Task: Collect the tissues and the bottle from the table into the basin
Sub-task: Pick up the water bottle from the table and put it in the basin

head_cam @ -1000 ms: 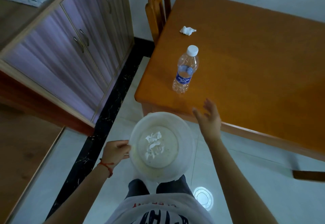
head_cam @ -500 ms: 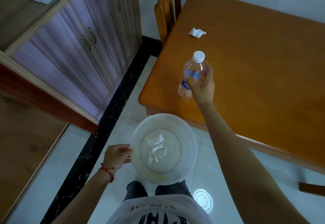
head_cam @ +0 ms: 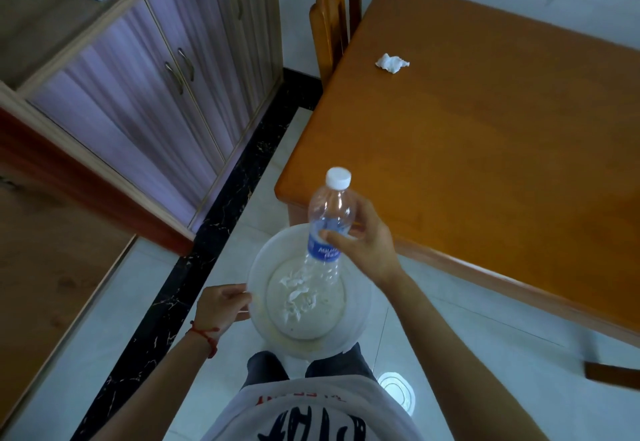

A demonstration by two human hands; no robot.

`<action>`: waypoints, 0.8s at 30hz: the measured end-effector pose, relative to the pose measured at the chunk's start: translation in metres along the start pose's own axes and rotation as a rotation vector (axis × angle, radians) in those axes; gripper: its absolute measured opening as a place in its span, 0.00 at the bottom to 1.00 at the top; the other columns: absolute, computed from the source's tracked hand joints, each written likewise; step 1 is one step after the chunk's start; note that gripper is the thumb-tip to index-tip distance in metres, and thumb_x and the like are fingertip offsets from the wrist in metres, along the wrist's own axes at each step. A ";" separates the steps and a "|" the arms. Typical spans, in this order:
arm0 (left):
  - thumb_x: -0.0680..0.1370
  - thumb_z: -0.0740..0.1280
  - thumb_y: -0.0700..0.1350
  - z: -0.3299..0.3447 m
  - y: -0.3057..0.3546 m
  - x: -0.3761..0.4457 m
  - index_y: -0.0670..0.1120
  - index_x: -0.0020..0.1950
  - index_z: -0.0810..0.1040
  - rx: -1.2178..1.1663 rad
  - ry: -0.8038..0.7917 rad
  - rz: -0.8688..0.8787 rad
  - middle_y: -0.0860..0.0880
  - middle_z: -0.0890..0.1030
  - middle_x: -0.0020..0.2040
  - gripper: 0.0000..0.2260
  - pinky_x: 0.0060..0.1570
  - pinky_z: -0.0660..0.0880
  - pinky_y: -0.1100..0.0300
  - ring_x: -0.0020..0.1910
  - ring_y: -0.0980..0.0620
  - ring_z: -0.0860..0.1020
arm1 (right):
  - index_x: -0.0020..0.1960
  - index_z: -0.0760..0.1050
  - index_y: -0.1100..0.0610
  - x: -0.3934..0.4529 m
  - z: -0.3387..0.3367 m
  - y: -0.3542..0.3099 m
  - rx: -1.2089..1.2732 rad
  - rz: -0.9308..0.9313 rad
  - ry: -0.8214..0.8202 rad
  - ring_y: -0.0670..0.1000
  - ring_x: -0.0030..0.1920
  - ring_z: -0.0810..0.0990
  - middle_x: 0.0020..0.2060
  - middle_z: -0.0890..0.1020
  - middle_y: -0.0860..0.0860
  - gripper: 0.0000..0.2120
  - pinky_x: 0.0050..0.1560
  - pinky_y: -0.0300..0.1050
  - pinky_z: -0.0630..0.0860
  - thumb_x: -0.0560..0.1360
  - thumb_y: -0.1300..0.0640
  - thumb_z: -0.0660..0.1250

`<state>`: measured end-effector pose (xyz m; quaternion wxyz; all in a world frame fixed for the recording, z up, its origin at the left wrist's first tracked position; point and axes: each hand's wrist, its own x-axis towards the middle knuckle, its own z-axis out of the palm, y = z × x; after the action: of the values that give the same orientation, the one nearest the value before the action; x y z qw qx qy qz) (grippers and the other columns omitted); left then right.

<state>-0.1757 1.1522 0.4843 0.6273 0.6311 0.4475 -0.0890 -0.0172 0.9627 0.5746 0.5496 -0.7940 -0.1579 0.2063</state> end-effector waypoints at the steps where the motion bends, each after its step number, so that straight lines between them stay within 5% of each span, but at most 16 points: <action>1: 0.71 0.66 0.33 -0.002 -0.001 -0.001 0.40 0.48 0.82 -0.007 0.007 -0.005 0.41 0.83 0.44 0.08 0.29 0.78 0.67 0.41 0.43 0.81 | 0.66 0.64 0.53 -0.005 0.007 0.004 -0.010 0.011 -0.027 0.47 0.53 0.77 0.52 0.75 0.41 0.32 0.53 0.40 0.75 0.66 0.59 0.74; 9: 0.71 0.64 0.31 -0.007 -0.003 -0.010 0.41 0.42 0.82 -0.066 0.064 -0.013 0.45 0.82 0.38 0.09 0.28 0.78 0.68 0.38 0.46 0.80 | 0.70 0.60 0.51 -0.021 0.045 0.045 -0.297 0.131 -0.282 0.51 0.58 0.75 0.60 0.76 0.51 0.37 0.63 0.53 0.74 0.66 0.47 0.73; 13: 0.71 0.65 0.30 -0.011 -0.004 -0.012 0.37 0.46 0.81 -0.144 0.128 -0.046 0.45 0.83 0.34 0.08 0.28 0.79 0.66 0.37 0.46 0.80 | 0.72 0.54 0.51 -0.019 0.045 0.053 -0.408 0.149 -0.366 0.52 0.62 0.74 0.66 0.72 0.51 0.39 0.64 0.50 0.71 0.69 0.45 0.70; 16: 0.71 0.65 0.29 -0.016 -0.005 -0.013 0.36 0.46 0.80 -0.161 0.152 -0.047 0.51 0.83 0.25 0.07 0.27 0.79 0.66 0.36 0.47 0.80 | 0.72 0.56 0.51 -0.014 0.042 0.052 -0.475 0.062 -0.325 0.51 0.64 0.71 0.68 0.70 0.49 0.37 0.64 0.48 0.70 0.70 0.43 0.69; 24: 0.73 0.64 0.30 -0.050 -0.009 -0.012 0.31 0.54 0.77 -0.218 0.241 -0.039 0.42 0.79 0.38 0.10 0.27 0.79 0.66 0.38 0.45 0.78 | 0.68 0.64 0.52 0.009 0.043 0.055 -0.562 -0.075 -0.120 0.53 0.64 0.72 0.66 0.72 0.51 0.30 0.62 0.49 0.71 0.71 0.44 0.68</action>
<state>-0.2109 1.1887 0.4958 0.6321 0.5565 0.5387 0.0244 -0.0296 0.9826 0.5085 0.3051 -0.8952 -0.2702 0.1805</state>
